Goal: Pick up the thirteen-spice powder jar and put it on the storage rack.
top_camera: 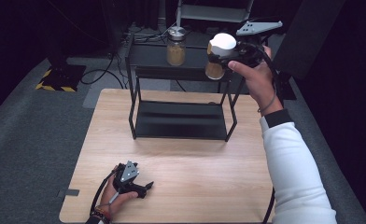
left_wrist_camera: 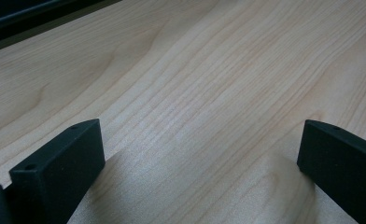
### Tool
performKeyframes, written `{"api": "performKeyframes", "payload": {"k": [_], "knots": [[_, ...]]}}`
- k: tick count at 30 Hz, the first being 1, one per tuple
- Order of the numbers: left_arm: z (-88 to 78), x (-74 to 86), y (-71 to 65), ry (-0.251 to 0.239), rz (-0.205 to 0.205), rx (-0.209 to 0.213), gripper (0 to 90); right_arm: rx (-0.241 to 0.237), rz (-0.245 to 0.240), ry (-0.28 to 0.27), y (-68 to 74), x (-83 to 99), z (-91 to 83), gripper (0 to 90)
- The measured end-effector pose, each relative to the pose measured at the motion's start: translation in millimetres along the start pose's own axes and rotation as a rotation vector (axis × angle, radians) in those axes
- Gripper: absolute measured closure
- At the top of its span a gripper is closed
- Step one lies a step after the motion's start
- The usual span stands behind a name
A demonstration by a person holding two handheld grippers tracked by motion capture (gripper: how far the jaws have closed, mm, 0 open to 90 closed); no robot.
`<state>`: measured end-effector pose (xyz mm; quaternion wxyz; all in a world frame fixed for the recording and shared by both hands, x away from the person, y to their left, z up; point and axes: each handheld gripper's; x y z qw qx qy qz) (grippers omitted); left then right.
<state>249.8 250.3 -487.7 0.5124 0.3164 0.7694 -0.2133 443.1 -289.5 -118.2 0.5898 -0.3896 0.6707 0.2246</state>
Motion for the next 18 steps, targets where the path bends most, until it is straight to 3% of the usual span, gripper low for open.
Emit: {"api": "performKeyframes", "payload": {"k": [7, 15, 18], "knots": [[0.0, -0.1, 0.1, 0.001, 0.000, 0.000, 0.1, 0.026, 0.002, 0.002, -1.2, -16.2, 15.1, 29.8], [0.0, -0.2, 0.1, 0.001, 0.001, 0.000, 0.1, 0.052, 0.014, 0.020, -6.1, -20.4, 33.4, 29.8], [0.0, -0.2, 0.1, 0.001, 0.002, -0.001, 0.1, 0.081, 0.041, 0.019, -12.0, -18.5, 40.4, 29.8]]}}
Point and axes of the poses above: each handheld gripper's, and its own axes: z roughly forward along the jaws, x roughly out of its underside, y roughly to its left, and after that the axes turned 11 degrees about -y, right-handed
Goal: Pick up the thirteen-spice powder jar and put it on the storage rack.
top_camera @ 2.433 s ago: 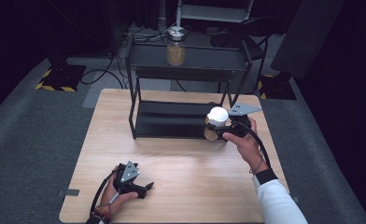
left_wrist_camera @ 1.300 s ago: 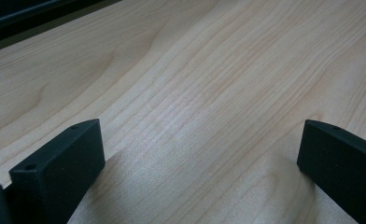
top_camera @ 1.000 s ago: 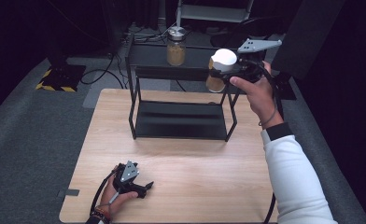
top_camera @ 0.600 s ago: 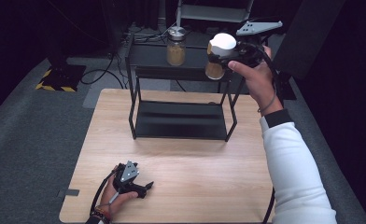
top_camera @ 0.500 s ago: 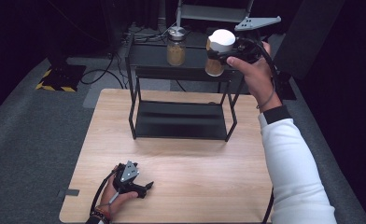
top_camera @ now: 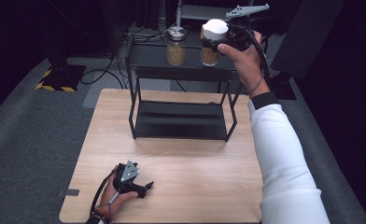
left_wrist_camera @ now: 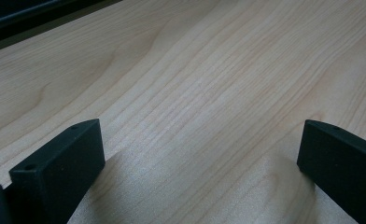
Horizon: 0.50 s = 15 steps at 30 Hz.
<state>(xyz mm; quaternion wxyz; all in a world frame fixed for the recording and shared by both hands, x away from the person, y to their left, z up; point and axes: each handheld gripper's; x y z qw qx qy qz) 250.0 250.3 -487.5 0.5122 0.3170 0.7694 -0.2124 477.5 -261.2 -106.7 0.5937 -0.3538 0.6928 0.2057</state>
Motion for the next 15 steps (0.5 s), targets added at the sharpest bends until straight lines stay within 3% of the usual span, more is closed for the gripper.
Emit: {"api": "performKeyframes", "payload": {"k": [11, 15], "knots": [[0.0, -0.1, 0.1, 0.000, 0.000, 0.000, 0.1, 0.060, 0.034, -0.003, -7.9, 8.1, 7.4, 29.7], [0.0, 0.0, 0.1, 0.000, 0.000, 0.000, 0.1, 0.076, 0.028, 0.018, -6.8, 8.1, 12.3, 29.8]]}}
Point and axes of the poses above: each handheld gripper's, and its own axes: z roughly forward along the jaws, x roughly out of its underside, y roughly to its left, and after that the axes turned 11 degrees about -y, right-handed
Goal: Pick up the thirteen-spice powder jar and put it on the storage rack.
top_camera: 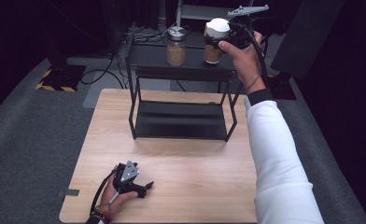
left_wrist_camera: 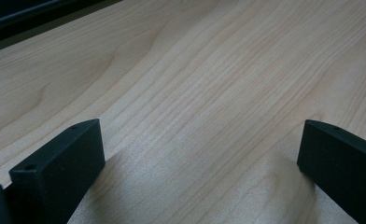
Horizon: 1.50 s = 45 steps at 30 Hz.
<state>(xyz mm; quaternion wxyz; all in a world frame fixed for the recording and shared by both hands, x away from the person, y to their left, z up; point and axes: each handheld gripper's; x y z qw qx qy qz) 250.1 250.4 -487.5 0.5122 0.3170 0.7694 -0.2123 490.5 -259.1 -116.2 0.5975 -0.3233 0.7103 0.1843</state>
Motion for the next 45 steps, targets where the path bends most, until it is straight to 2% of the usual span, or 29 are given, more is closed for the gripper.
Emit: {"api": "performKeyframes", "payload": {"k": [6, 15, 18, 21, 24, 27, 28, 33, 34, 35, 38, 39, 41, 45], "knots": [[0.0, 0.0, 0.0, 0.000, 0.000, 0.000, 0.1, -0.002, 0.001, 0.016, 0.1, 2.2, 5.7, 29.8], [0.0, 0.0, 0.0, 0.000, 0.000, -0.001, 0.1, 0.005, 0.027, -0.003, -2.5, 12.0, 8.7, 29.6], [0.0, 0.0, 0.0, 0.000, 0.000, -0.001, 0.1, -0.003, 0.015, -0.001, -2.9, 11.1, 9.4, 29.6], [0.0, -0.1, 0.1, 0.000, 0.000, -0.001, 0.1, 0.010, 0.021, -0.007, -1.2, 12.9, 9.9, 29.1], [0.0, 0.0, 0.0, 0.000, 0.000, -0.001, 0.1, 0.027, 0.036, -0.030, 0.2, 18.3, 8.8, 23.0], [0.0, 0.0, 0.0, 0.000, 0.000, -0.001, 0.1, 0.022, 0.046, -0.035, -1.2, 19.1, 7.7, 22.8], [0.1, -0.1, 0.0, 0.000, 0.000, -0.001, 0.1, 0.023, 0.040, -0.036, -0.5, 19.3, 7.7, 19.3], [0.1, -0.1, 0.0, 0.000, 0.000, -0.002, 0.1, 0.021, 0.012, -0.029, 2.0, 19.1, 8.5, 18.9], [0.1, 0.0, -0.1, 0.000, -0.001, -0.002, 0.1, 0.016, 0.010, -0.044, 0.9, 21.4, 7.9, 14.1], [0.1, 0.0, -0.1, 0.000, -0.001, -0.002, 0.1, 0.029, 0.001, -0.055, 3.1, 22.5, 7.1, 12.2], [0.1, 0.0, -0.1, 0.000, -0.001, -0.002, 0.1, 0.023, -0.007, -0.065, 2.0, 22.8, 4.9, 10.4], [0.1, -0.1, -0.1, 0.000, -0.001, -0.002, 0.1, 0.039, -0.036, -0.078, 5.7, 22.5, 1.0, 8.7], [0.1, 0.0, -0.1, 0.000, -0.001, -0.002, 0.1, 0.024, -0.040, -0.083, 3.6, 22.5, -1.0, 8.2], [0.1, -0.1, -0.1, 0.000, -0.001, -0.002, 0.1, 0.050, -0.089, -0.096, 7.0, 22.8, -9.3, 5.5]]}}
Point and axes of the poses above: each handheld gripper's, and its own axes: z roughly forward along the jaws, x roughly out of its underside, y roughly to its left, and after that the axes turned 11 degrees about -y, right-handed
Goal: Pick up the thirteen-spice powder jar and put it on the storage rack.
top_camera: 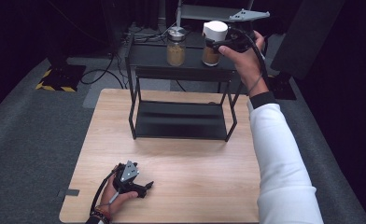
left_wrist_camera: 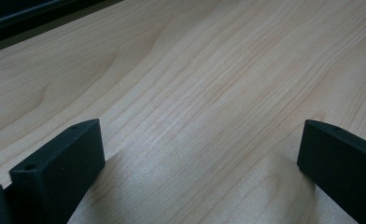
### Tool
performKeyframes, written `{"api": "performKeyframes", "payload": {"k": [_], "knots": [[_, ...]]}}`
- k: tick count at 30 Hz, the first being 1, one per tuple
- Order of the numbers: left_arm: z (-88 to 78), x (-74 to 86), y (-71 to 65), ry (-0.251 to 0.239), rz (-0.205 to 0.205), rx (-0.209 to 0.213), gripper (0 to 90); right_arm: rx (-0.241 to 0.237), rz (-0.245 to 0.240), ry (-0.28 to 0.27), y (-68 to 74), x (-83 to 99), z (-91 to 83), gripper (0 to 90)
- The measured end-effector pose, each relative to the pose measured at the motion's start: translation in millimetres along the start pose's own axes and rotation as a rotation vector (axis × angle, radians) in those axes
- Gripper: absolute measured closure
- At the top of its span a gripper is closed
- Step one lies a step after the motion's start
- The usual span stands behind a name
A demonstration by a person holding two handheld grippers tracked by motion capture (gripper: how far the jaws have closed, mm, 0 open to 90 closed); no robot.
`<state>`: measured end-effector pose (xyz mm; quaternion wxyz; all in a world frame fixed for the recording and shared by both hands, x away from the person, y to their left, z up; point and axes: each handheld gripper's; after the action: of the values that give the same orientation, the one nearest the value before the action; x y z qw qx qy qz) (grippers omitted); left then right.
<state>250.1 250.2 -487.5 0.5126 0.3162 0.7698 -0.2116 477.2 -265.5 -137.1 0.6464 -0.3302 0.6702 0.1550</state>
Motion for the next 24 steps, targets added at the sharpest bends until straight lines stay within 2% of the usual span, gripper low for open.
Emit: {"api": "performKeyframes", "payload": {"k": [6, 7, 12, 14, 15, 17, 20, 21, 24], "knots": [[0.0, 0.0, -0.1, 0.000, -0.001, -0.001, 0.1, 0.014, -0.008, -0.066, -0.8, 4.0, -23.5, 3.2], [0.0, 0.0, -0.1, 0.000, -0.001, -0.001, 0.1, 0.014, -0.008, -0.066, -0.8, 4.0, -23.5, 3.2], [0.0, 0.0, -0.2, 0.000, -0.001, -0.002, 0.1, 0.016, -0.035, -0.088, 2.6, 14.7, -47.9, 2.9], [0.0, 0.0, -0.2, 0.000, -0.002, -0.002, 0.1, 0.015, -0.015, -0.109, 4.2, 26.9, -66.3, 2.8], [0.0, 0.1, -0.2, -0.001, -0.002, -0.002, 0.1, 0.015, -0.015, -0.109, 4.2, 26.9, -66.3, 2.8], [0.0, 0.1, -0.3, 0.000, -0.002, -0.002, 0.1, 0.017, -0.011, -0.129, 6.3, 36.3, -78.5, 2.8], [0.0, 0.1, -0.3, 0.000, -0.002, -0.003, 0.1, 0.018, -0.008, -0.126, 11.1, 50.7, -100.0, 2.8], [0.0, 0.0, -0.4, 0.000, -0.003, -0.003, 0.1, 0.018, -0.008, -0.126, 11.1, 50.7, -100.0, 2.8], [0.0, 0.0, -0.4, 0.000, -0.002, -0.003, 0.1, 0.015, -0.001, -0.145, 16.2, 64.7, -115.2, 2.8]]}}
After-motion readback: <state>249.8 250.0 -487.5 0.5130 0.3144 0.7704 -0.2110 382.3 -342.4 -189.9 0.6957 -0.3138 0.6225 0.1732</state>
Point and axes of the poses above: each handheld gripper's, and its own axes: z roughly forward along the jaws, x roughly out of its underside, y roughly to its left, and after that the axes turned 11 degrees about -y, right-handed
